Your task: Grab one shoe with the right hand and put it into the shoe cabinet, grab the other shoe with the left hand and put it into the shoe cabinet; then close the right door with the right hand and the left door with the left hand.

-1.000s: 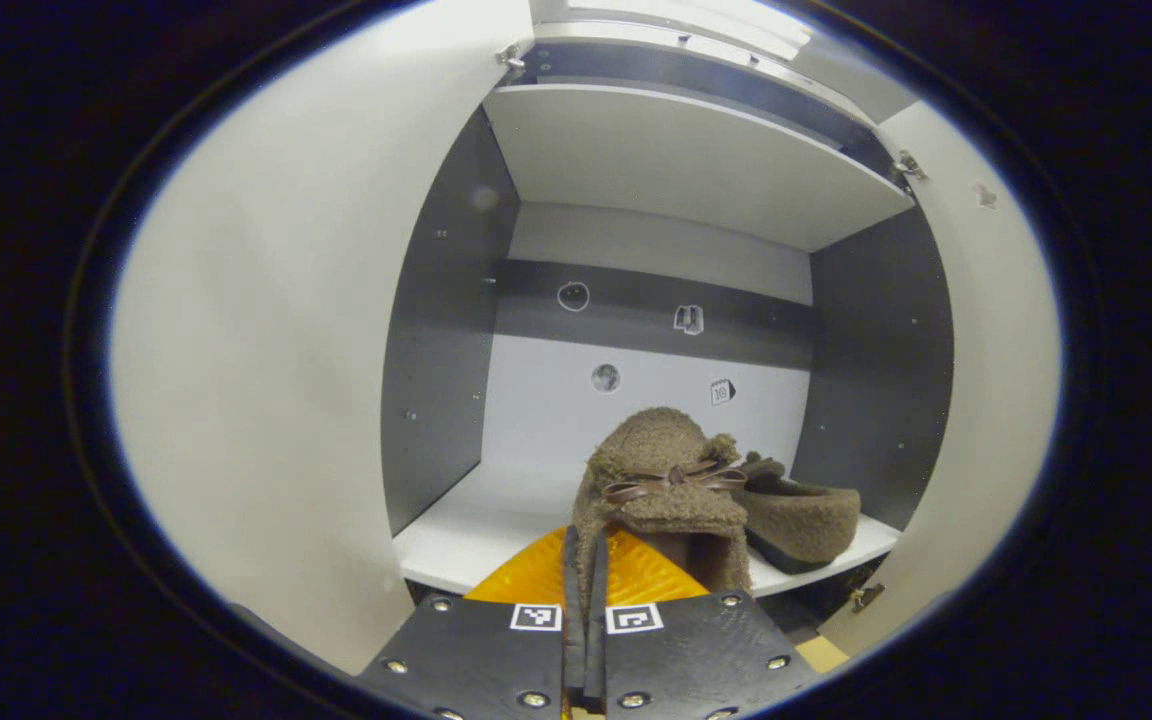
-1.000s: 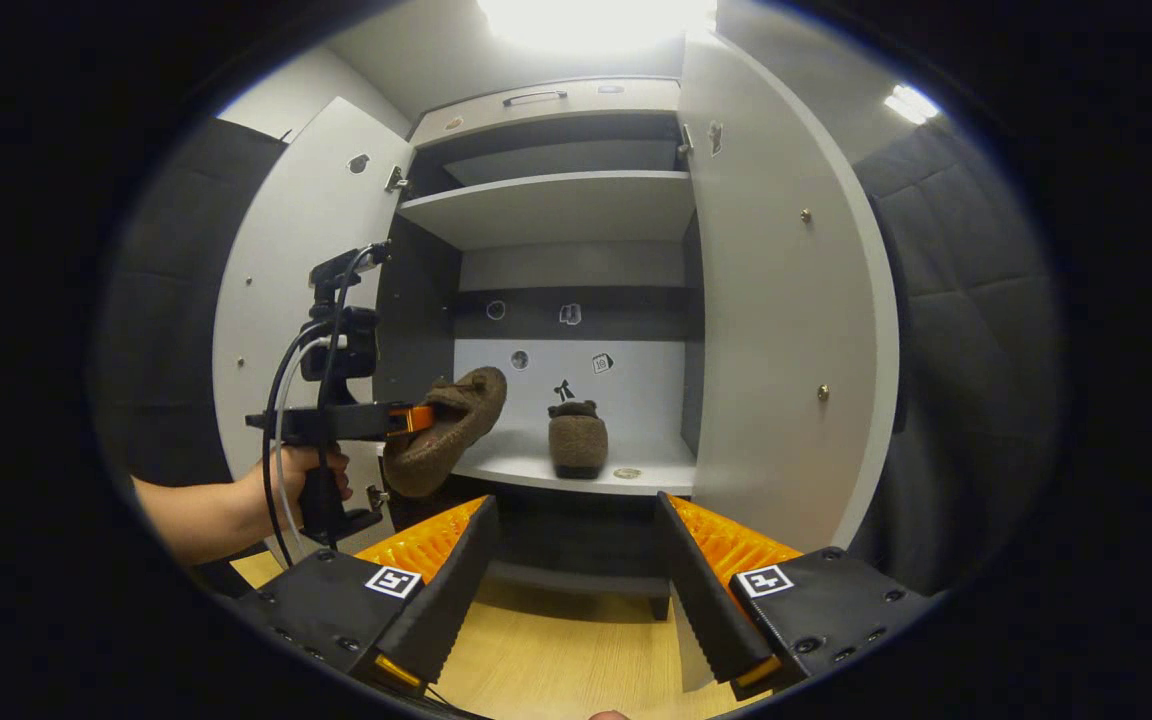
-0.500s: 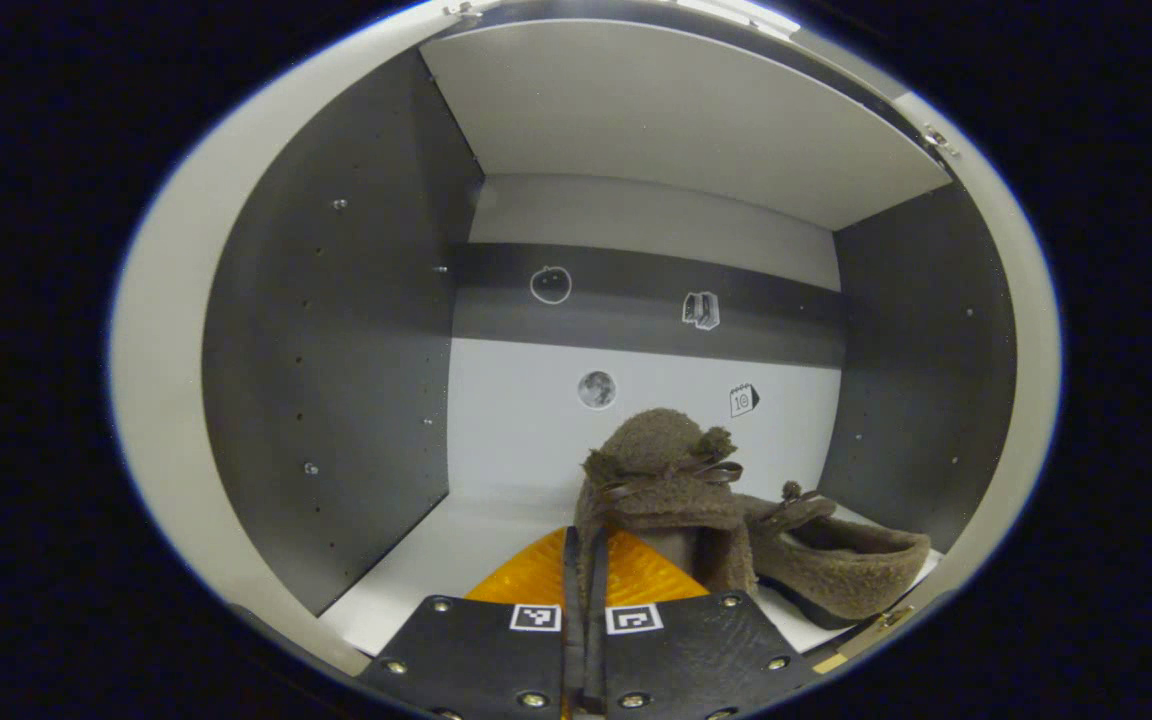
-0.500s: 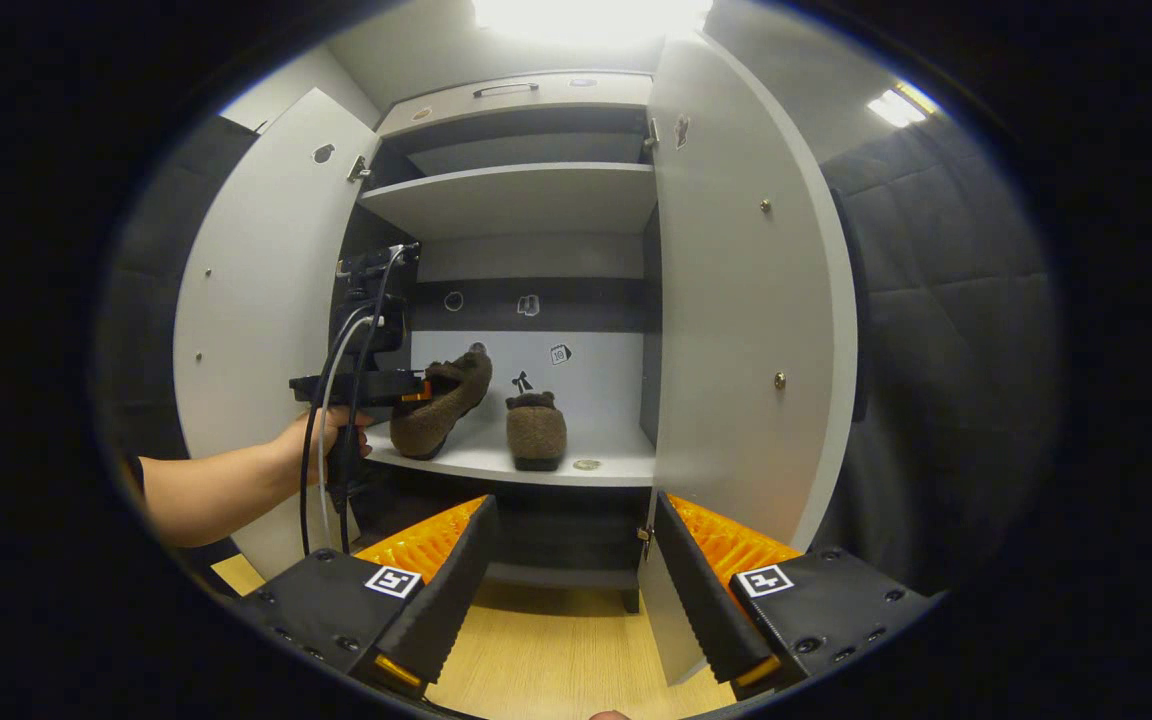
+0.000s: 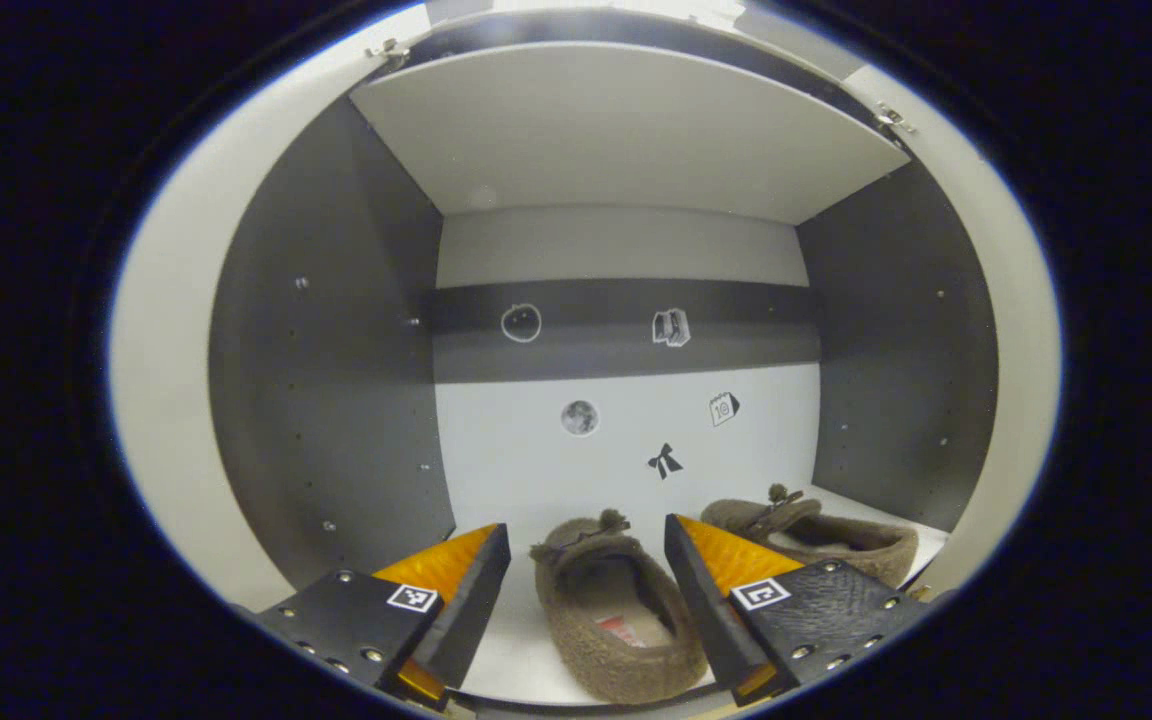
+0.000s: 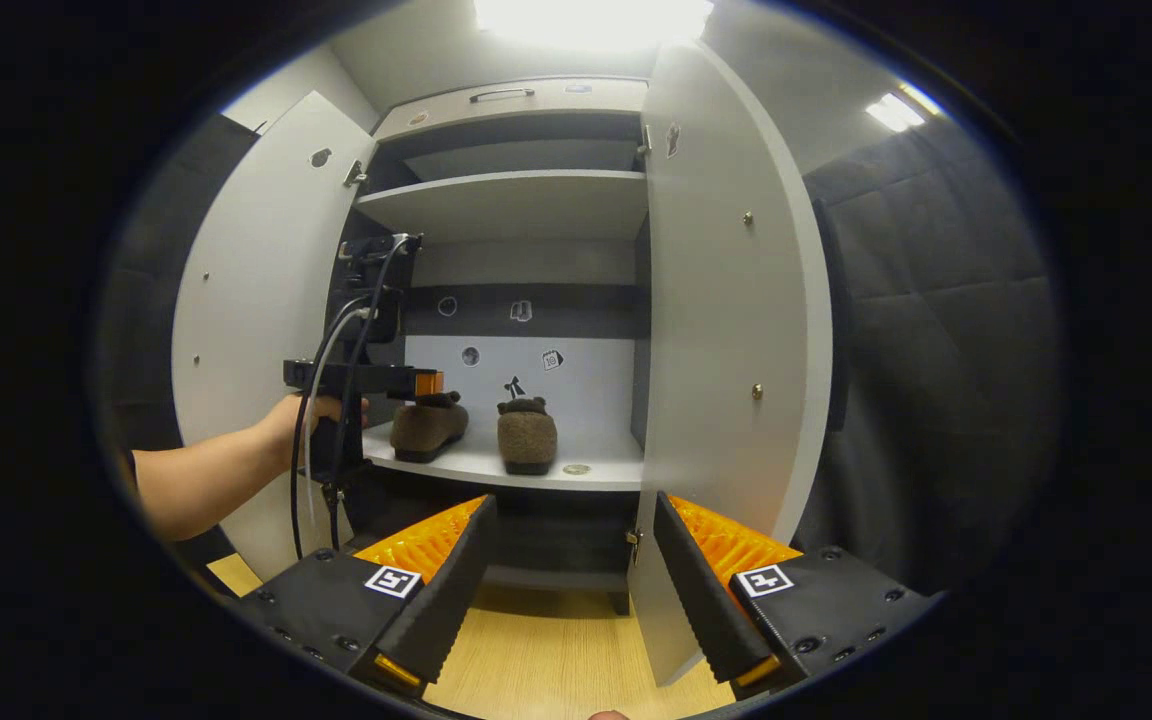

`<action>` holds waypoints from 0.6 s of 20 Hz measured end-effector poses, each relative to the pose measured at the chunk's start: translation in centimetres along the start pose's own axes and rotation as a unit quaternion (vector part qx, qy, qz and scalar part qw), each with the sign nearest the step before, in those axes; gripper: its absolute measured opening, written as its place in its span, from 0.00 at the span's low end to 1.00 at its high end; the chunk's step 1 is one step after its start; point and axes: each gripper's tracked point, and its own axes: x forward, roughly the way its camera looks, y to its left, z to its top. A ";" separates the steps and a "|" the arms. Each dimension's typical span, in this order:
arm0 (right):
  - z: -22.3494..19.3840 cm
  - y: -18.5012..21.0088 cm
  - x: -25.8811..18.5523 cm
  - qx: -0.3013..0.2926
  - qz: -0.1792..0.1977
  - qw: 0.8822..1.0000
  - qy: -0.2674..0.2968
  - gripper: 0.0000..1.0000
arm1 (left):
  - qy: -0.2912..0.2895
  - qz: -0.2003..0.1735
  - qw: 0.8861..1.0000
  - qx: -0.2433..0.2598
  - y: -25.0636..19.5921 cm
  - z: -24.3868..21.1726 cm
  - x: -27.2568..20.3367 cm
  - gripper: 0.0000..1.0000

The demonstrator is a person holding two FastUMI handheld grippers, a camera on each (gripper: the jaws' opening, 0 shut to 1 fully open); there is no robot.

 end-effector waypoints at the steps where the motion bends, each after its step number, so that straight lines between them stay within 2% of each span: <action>1: 0.3 -0.3 -0.3 0.003 0.000 1.000 -0.004 0.98 | -0.007 0.000 1.000 -0.004 -0.3 0.6 -1.1 0.90; 2: 0.6 -0.7 -0.5 0.005 0.000 1.000 -0.009 0.98 | -0.012 -0.004 1.000 -0.011 -0.7 1.1 -2.3 0.97; 3: 1.0 -1.1 -0.8 0.007 0.000 1.000 -0.013 0.98 | -0.018 -0.006 1.000 -0.017 -1.0 1.5 -3.7 0.90; 5: 1.3 -2.0 -1.5 0.012 0.002 1.000 -0.019 0.96 | -0.029 -0.007 0.999 -0.020 -1.2 2.2 -6.5 0.92; 7: 1.8 -2.8 -2.3 0.016 0.007 1.000 -0.023 0.98 | -0.037 -0.009 0.999 -0.015 -1.6 2.7 -9.5 0.82; 9: 2.1 -3.6 -3.2 0.017 0.011 0.999 -0.027 0.98 | -0.045 -0.008 0.999 -0.007 -2.1 2.8 -11.4 0.97; 12: 2.8 -5.2 -4.4 0.013 0.015 0.999 -0.034 0.98 | -0.045 -0.005 0.999 -0.005 -2.8 2.4 -14.3 0.97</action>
